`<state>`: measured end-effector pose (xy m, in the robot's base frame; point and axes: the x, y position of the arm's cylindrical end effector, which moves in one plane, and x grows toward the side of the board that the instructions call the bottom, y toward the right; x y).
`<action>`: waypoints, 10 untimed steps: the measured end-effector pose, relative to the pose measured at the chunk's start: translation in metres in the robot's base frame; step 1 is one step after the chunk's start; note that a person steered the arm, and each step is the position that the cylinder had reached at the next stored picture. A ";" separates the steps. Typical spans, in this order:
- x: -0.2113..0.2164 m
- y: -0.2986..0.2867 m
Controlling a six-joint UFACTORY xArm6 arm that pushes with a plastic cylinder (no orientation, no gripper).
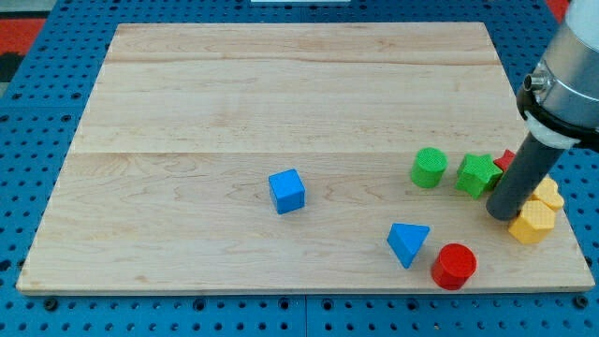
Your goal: Move the red circle and blue triangle left to the green circle
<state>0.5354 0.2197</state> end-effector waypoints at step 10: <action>-0.018 -0.143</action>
<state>0.5171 0.0772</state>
